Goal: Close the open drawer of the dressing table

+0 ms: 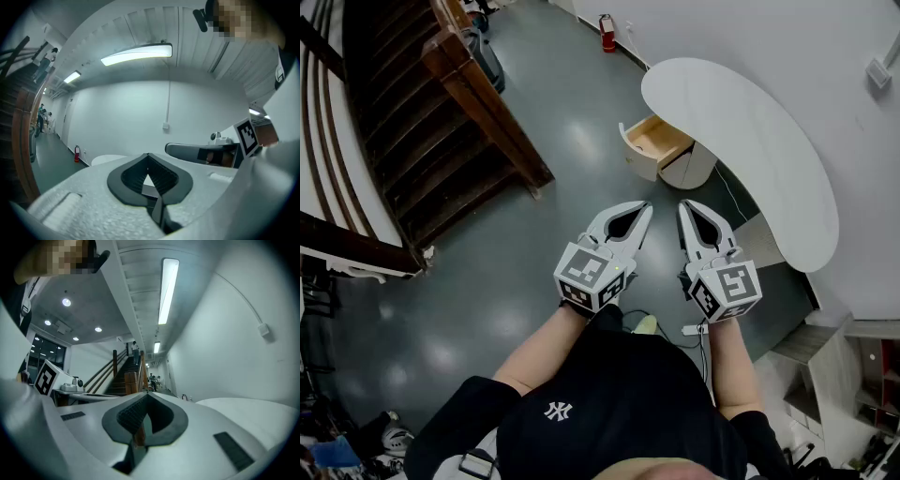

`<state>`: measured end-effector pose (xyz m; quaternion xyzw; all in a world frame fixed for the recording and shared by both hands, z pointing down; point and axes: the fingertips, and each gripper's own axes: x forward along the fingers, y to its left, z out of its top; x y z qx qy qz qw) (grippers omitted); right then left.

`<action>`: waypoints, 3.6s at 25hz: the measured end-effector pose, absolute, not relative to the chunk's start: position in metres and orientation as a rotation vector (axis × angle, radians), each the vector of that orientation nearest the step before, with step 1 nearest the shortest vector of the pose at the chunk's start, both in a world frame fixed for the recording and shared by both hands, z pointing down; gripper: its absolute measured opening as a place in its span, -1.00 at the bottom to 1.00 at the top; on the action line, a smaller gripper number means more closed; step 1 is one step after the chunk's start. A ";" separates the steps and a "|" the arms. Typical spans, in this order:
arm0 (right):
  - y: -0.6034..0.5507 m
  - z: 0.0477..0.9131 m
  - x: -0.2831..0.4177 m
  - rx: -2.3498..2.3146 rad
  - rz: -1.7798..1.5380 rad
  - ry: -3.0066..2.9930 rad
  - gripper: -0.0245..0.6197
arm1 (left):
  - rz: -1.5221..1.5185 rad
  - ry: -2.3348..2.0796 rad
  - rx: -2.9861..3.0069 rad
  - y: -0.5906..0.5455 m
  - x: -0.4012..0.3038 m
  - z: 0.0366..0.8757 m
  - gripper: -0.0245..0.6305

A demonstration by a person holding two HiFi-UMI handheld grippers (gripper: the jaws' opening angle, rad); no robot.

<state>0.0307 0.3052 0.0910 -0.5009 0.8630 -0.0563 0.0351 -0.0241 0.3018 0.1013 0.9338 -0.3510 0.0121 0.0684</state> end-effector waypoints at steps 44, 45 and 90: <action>0.153 0.146 0.058 -1.538 -0.357 2.593 -0.88 | 0.154 -1.163 2.683 0.128 -0.027 0.189 -0.90; 0.138 0.151 0.054 -1.540 -0.362 2.594 -0.88 | 0.165 -1.159 2.681 0.113 -0.031 0.196 -0.90; -0.123 0.504 -0.006 -1.563 -0.622 2.758 -0.88 | 0.516 -1.043 2.577 -0.167 -0.068 0.625 -0.90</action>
